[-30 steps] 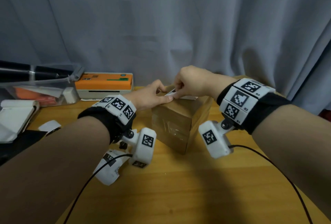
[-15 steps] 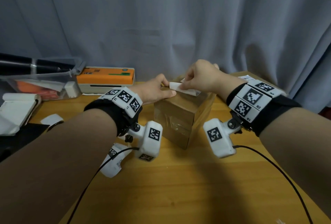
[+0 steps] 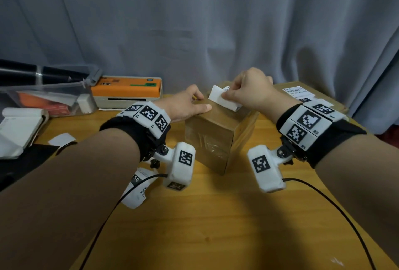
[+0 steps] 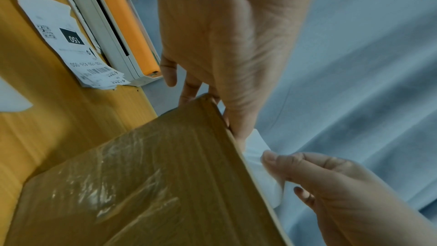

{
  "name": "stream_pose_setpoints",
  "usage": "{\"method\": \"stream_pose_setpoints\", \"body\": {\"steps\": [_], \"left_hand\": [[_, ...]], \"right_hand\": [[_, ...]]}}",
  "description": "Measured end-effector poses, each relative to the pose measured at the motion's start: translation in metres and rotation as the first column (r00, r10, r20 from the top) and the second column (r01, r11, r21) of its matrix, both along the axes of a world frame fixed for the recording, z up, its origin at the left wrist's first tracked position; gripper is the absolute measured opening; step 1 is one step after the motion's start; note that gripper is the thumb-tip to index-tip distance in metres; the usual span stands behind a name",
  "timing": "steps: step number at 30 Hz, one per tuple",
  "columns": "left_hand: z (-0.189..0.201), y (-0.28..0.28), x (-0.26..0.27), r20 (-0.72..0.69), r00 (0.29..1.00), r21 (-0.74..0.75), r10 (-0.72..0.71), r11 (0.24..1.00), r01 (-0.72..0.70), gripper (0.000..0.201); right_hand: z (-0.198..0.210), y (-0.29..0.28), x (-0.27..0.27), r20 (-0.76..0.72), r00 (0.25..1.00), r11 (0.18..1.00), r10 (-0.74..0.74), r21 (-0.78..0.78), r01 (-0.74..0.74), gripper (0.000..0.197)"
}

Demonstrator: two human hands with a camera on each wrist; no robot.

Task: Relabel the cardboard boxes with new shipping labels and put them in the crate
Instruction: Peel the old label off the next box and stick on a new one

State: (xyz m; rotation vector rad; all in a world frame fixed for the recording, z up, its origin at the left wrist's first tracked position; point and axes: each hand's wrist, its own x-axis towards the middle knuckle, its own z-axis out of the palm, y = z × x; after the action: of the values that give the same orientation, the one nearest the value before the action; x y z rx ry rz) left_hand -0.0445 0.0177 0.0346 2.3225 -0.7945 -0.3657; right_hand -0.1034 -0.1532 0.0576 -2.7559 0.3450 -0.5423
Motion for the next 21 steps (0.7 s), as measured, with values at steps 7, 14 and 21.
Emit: {"method": "stream_pose_setpoints", "body": {"steps": [7,14,21], "left_hand": [[0.0,-0.001,-0.001,0.009,1.0,0.022,0.006,1.0,-0.006,0.044],[-0.004,0.0,0.003,0.037,0.999,0.058,0.001,0.998,-0.003,0.045],[0.008,-0.011,0.0,0.412,0.909,0.326,-0.056,0.941,-0.09,0.034]], "right_hand": [[-0.023,-0.007,-0.011,0.165,0.986,0.952,-0.022,0.304,-0.03,0.032],[-0.023,-0.019,-0.013,0.156,0.988,0.961,0.007,0.273,-0.05,0.03],[-0.015,-0.023,-0.012,0.064,0.997,0.978,0.047,0.201,-0.059,0.025]]}}
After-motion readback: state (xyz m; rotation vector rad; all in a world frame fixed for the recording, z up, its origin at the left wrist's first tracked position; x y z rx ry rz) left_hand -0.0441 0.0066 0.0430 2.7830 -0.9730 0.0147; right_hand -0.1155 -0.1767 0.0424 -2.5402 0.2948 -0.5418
